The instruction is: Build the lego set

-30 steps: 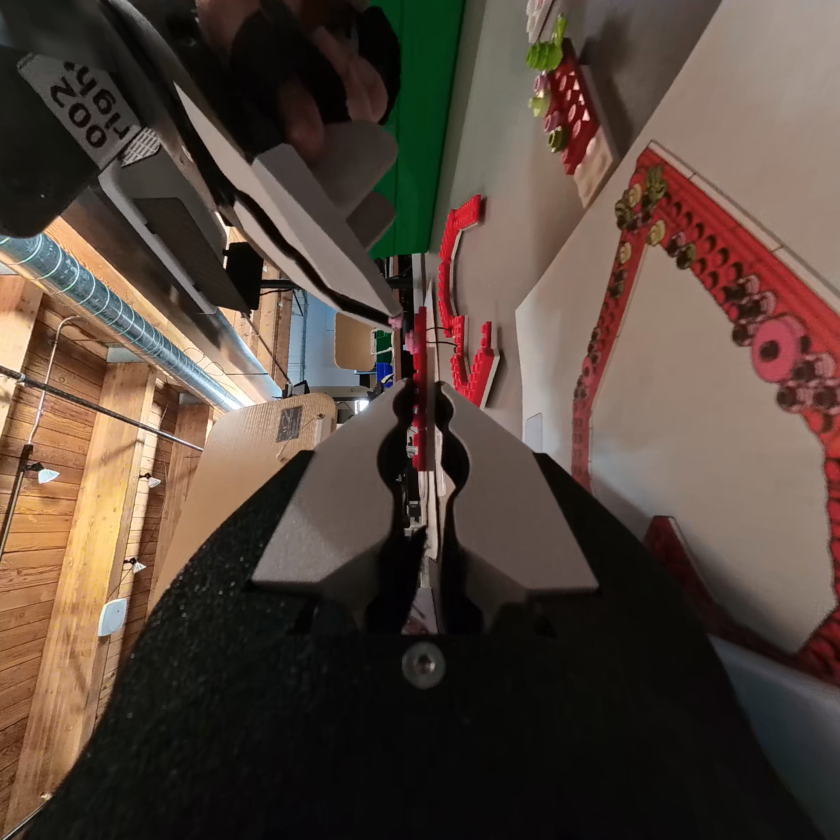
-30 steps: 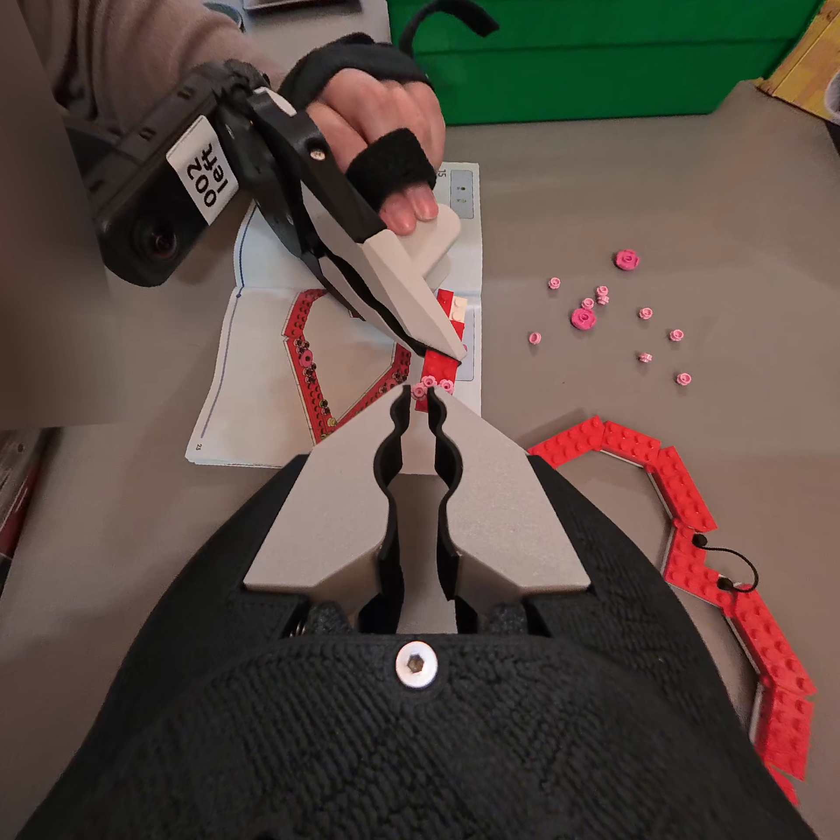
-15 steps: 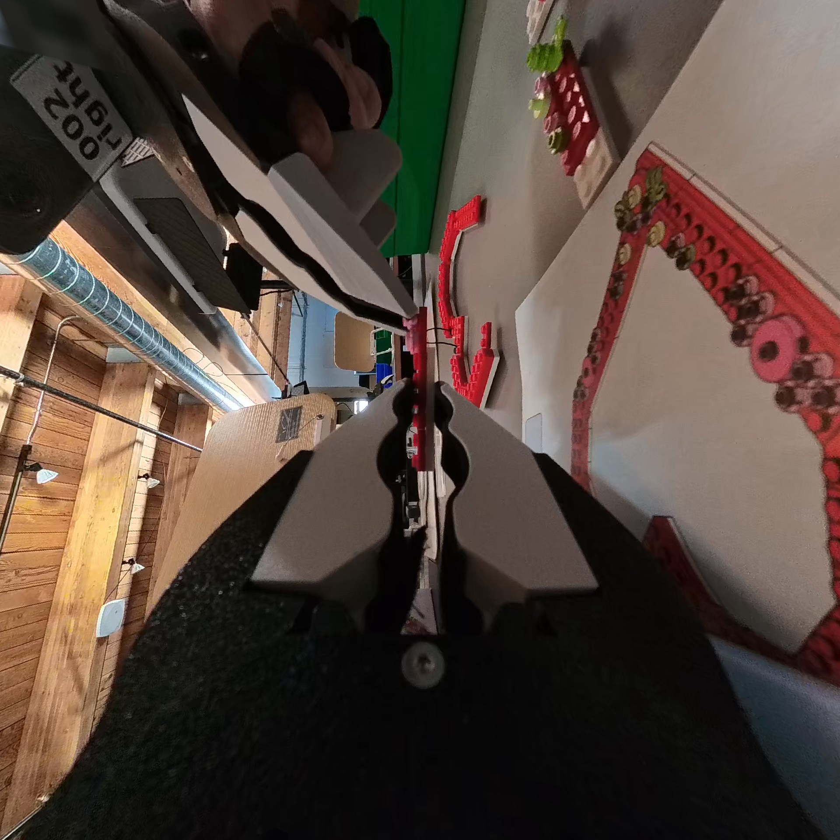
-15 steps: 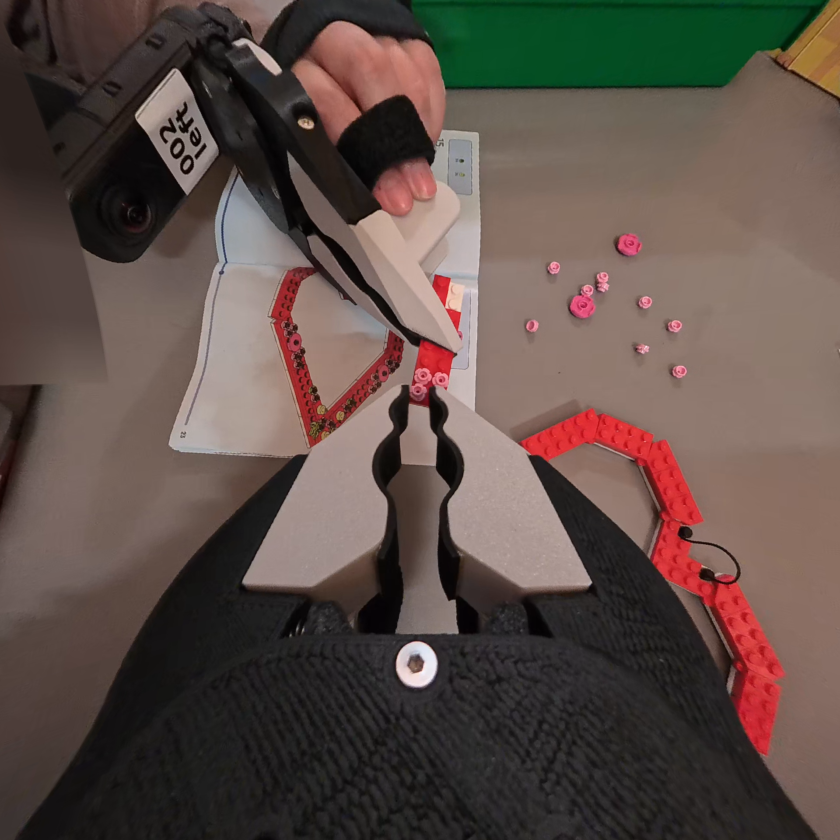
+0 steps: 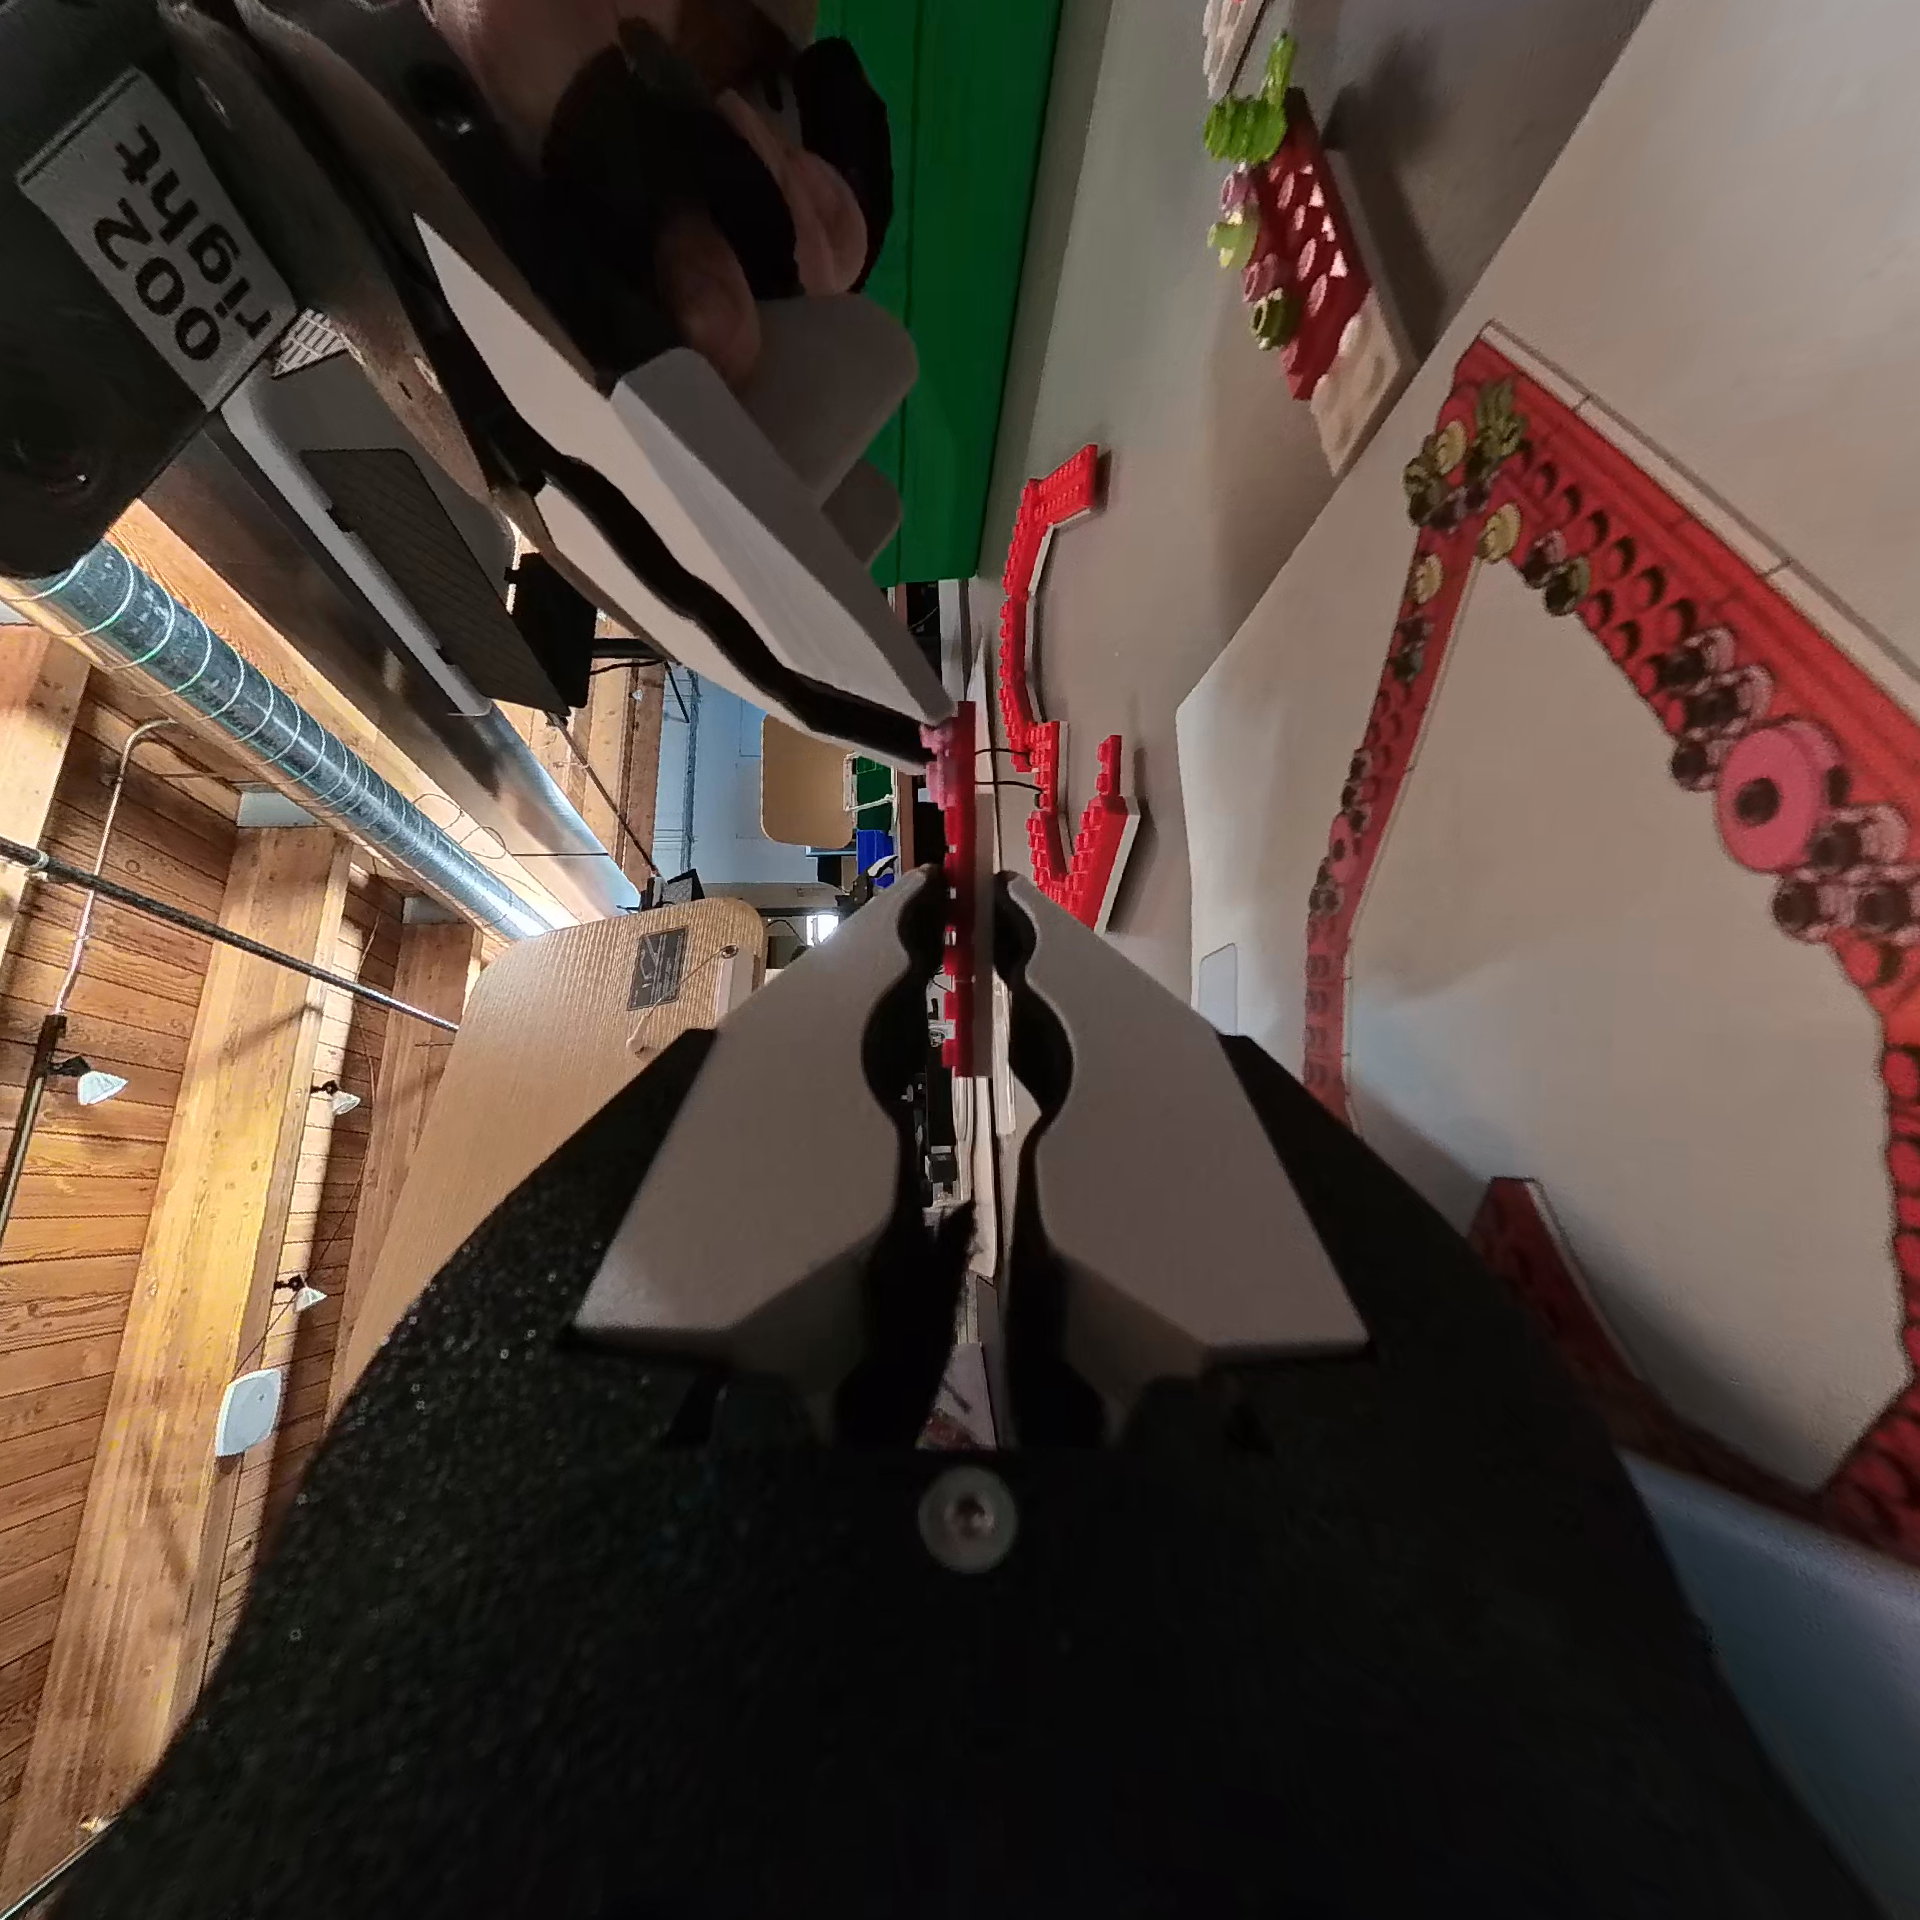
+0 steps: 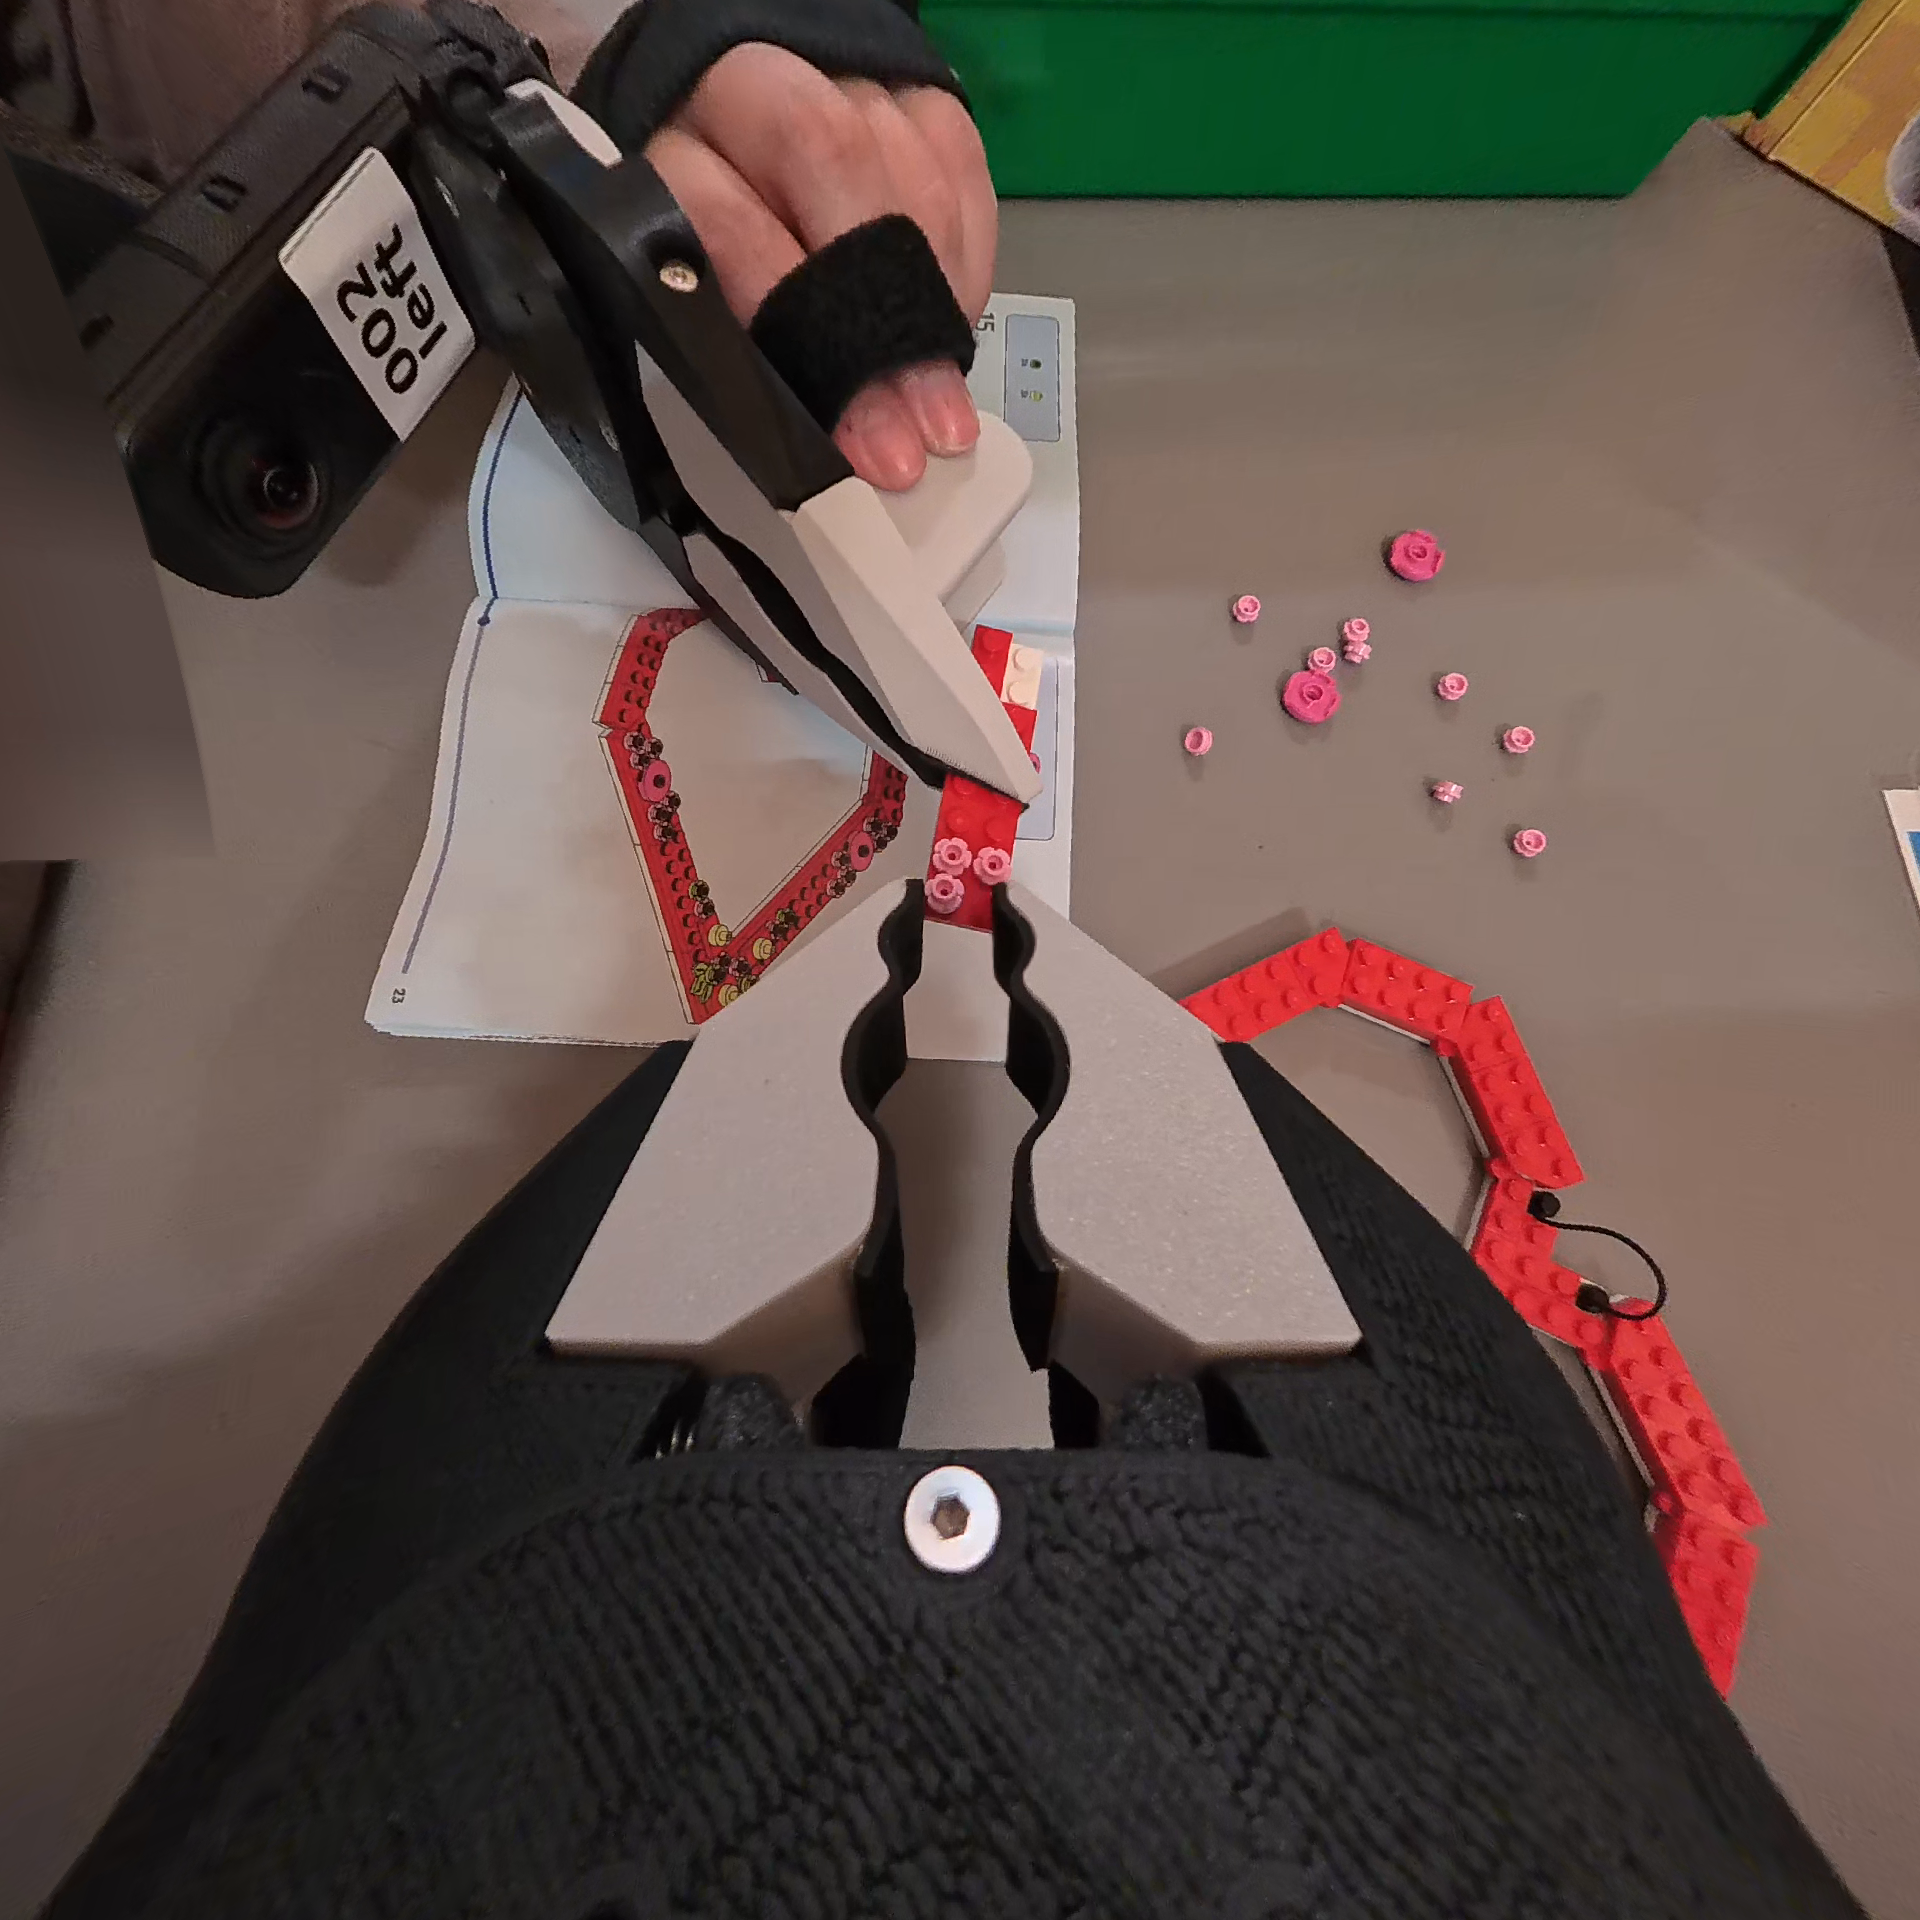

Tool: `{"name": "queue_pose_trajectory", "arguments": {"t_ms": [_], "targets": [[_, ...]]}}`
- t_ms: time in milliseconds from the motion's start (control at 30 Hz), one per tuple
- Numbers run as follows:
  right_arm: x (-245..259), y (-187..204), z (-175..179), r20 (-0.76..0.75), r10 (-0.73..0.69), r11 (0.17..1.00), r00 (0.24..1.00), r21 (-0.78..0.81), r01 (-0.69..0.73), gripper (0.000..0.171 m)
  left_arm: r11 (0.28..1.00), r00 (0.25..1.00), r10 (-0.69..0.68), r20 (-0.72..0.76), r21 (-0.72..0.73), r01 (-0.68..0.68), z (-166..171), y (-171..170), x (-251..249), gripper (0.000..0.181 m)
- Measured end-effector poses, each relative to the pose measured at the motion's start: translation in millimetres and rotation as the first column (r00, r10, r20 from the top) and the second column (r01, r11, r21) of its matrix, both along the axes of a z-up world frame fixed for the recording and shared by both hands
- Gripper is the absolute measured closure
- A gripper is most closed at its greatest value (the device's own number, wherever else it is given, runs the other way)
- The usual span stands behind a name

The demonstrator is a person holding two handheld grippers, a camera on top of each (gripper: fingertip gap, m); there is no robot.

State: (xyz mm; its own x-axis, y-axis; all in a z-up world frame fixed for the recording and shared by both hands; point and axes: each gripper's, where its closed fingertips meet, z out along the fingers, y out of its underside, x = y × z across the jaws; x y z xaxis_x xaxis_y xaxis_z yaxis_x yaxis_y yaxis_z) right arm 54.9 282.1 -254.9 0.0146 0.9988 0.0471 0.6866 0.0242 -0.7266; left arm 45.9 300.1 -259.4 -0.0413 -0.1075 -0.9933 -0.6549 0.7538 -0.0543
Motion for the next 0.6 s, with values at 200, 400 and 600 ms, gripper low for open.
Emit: {"name": "queue_pose_trajectory", "arguments": {"t_ms": [200,400,600], "targets": [[0,1,0,0.002,-0.001,1.0,1.0,0.017,0.001,0.16,1.0,1.0,0.004,0.004,-0.009,-0.004,0,1,0,0.176],[0,3,1,-0.003,-0.004,0.998,1.0,0.067,0.004,0.152,0.999,1.0,0.015,0.014,-0.033,-0.014,0,3,-1,0.176],[-4,9,10,0.004,0.054,0.847,0.999,0.529,-0.048,0.133,0.992,0.997,0.046,0.059,-0.117,-0.039,1,9,-4,0.176]]}}
